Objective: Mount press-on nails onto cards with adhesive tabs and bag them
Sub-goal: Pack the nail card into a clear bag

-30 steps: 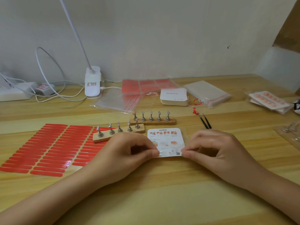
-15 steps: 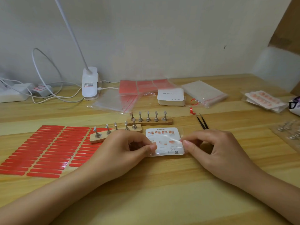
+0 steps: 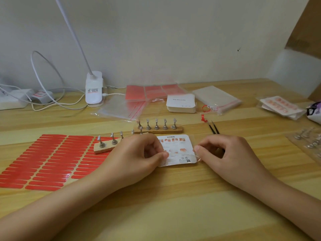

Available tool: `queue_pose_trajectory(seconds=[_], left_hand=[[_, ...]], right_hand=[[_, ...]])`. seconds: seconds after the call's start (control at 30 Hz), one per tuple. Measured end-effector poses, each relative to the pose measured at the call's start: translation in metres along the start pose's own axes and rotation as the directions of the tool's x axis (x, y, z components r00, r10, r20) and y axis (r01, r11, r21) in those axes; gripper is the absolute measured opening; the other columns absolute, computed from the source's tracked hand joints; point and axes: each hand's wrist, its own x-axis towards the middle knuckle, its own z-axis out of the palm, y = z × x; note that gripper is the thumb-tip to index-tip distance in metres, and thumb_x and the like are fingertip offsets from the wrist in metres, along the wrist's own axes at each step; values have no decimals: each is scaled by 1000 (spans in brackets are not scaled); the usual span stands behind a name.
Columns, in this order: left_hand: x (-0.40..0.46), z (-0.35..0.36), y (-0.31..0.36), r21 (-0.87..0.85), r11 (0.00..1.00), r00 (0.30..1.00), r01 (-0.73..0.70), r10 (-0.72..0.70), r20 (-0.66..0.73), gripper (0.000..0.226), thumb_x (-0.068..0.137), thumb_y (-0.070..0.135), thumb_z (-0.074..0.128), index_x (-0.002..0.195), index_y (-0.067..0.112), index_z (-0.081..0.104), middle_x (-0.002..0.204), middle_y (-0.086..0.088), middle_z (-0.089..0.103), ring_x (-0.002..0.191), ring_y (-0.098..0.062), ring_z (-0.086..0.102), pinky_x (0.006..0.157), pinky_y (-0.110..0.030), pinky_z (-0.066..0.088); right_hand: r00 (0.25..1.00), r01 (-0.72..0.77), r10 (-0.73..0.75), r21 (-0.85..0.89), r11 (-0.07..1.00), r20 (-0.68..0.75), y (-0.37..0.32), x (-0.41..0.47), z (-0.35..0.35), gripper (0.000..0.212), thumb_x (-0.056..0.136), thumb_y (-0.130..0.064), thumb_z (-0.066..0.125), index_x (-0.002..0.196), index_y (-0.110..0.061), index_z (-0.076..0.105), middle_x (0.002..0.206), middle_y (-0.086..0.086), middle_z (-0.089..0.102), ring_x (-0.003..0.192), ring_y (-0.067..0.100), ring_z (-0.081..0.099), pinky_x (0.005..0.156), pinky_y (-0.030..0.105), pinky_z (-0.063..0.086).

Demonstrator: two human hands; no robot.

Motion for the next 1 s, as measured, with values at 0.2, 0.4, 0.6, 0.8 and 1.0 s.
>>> queue_pose_trajectory(seconds=[0.2, 0.4, 0.6, 0.8, 1.0], left_hand=[[1, 0, -1, 13, 1000, 1000, 9, -9, -6, 16, 80, 27, 66, 67, 24, 59, 62, 13, 65, 52, 2, 54, 52, -12, 38], [4, 0, 2, 49, 998, 999, 27, -26, -23, 19, 82, 28, 65, 65, 24, 59, 59, 11, 66, 53, 1, 55, 53, -13, 40], [8, 3, 3, 115, 993, 998, 41, -34, -58, 22, 82, 28, 65, 62, 26, 56, 53, 11, 60, 56, 2, 53, 54, -15, 39], [10, 6, 2, 170, 984, 997, 46, -36, -61, 21, 83, 30, 62, 64, 26, 55, 59, 9, 59, 62, 1, 53, 55, -17, 39], [9, 9, 3, 208, 978, 997, 32, -18, -70, 20, 84, 30, 58, 66, 24, 53, 60, 10, 54, 62, 2, 50, 55, -14, 38]], right_hand=[[1000, -5, 5, -18, 1000, -2, 2, 2, 2, 23, 81, -23, 65, 59, -27, 63, 55, -13, 62, 54, 0, 53, 53, 8, 35], [1000, -12, 11, -70, 997, -27, 3, 2, 5, 21, 80, -22, 66, 61, -28, 64, 53, -13, 60, 60, 2, 54, 54, 9, 37], [999, -15, 12, -104, 994, -30, 2, 3, 6, 11, 78, -21, 68, 67, -20, 71, 56, -13, 61, 66, 6, 56, 59, 13, 42], [998, -40, 34, -112, 993, -53, 3, 4, 8, 17, 73, -21, 70, 58, -26, 64, 50, -12, 56, 60, 2, 54, 54, 10, 40], [997, -61, 56, -119, 991, -48, 3, 2, 10, 19, 72, -22, 69, 56, -25, 60, 55, -16, 58, 54, -2, 51, 55, 12, 41]])
